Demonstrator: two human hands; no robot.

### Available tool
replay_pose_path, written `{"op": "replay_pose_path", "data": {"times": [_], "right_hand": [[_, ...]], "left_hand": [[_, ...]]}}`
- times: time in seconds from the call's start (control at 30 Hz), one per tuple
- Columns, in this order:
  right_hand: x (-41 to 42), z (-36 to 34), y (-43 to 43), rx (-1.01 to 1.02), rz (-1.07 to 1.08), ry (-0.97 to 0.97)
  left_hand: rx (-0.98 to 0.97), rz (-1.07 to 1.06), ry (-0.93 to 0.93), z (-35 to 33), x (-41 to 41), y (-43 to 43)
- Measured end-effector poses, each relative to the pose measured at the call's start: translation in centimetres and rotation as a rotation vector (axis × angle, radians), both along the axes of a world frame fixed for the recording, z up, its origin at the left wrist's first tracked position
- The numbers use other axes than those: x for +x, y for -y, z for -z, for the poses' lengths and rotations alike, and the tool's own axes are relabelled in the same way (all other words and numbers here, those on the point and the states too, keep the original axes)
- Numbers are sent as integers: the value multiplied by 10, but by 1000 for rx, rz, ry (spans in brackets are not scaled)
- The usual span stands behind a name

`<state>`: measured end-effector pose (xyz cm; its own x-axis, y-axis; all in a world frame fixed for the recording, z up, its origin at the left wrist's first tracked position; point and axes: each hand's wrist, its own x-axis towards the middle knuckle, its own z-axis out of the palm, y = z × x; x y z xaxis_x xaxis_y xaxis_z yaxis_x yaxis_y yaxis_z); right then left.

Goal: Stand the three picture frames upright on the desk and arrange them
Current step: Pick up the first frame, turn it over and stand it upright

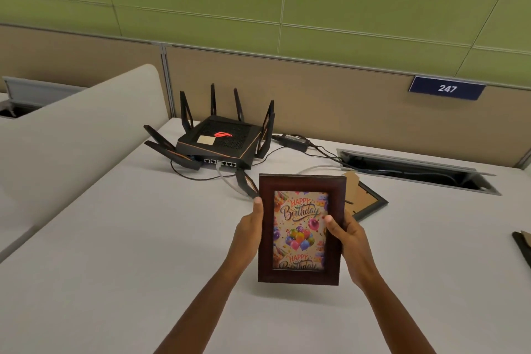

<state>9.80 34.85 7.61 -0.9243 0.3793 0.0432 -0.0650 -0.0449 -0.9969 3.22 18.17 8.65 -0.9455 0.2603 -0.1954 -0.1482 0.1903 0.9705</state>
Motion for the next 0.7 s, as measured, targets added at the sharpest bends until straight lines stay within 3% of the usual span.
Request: {"op": "replay_pose_path", "data": {"times": [0.17,0.7], "right_hand": [[6,0,-15,19,-21,41],[-19,-4,-24,75,-160,55]], "left_hand": [[-75,79,3,-2,6,-13],[90,30,70,-12,-12,-14]]}}
